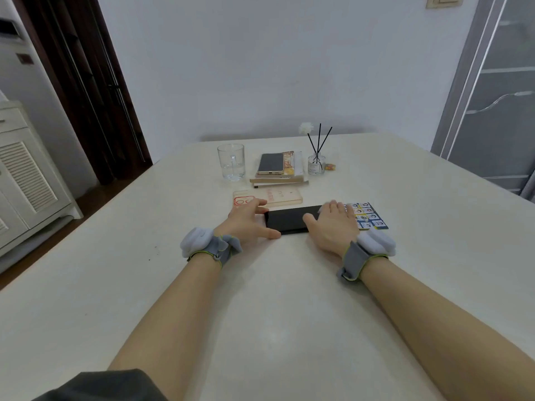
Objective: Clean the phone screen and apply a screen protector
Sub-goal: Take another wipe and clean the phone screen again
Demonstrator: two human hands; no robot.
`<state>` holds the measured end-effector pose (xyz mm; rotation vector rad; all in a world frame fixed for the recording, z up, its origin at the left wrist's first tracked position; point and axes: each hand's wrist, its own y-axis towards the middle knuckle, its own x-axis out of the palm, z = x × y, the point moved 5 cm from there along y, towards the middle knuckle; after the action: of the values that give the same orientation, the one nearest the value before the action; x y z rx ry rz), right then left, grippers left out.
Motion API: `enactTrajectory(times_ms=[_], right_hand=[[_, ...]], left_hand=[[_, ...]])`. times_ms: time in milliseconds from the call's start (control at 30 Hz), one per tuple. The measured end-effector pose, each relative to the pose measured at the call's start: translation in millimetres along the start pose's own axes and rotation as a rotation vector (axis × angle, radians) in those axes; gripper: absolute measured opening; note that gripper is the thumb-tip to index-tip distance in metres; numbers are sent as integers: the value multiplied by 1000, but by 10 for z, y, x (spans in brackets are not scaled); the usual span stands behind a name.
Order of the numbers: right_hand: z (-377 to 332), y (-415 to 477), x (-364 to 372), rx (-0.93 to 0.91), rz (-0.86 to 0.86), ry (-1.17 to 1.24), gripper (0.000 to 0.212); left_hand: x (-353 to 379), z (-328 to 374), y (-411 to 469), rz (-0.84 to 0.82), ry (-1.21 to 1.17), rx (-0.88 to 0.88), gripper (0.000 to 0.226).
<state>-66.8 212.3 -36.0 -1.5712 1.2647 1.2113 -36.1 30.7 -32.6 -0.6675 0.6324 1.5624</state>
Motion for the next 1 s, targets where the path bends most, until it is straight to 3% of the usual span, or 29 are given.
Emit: enactTrajectory(times_ms=[100,233,333,400,467,700,800,1000], right_hand=[[-220,-42,52,-184,26,-42,63],[-619,-208,188,-517,-87,-13,53],[-419,-86,100,-391,-11,-43,51],[-153,-5,50,-185,1,-83,66],[-55,24,49,-108,-26,-88,73],[-734,-144,228,-502,-77,-42,55],[-726,-216,202,-540,-105,-7,49],[-596,-390,116,-586,-245,111,49]], left_hand=[[0,-7,9,18,-9,-1,88],[-8,-9,4,44,0,17,85],[-18,-13,-15,62,-5,14,90],[-12,-8,-12,57,-15,6,93],[1,-8,-6,49,-17,5,94],[-7,29,-30,57,-4,30,92],[-10,21,-27,76,12,36,87],[-10,70,-68,42,76,54,99]])
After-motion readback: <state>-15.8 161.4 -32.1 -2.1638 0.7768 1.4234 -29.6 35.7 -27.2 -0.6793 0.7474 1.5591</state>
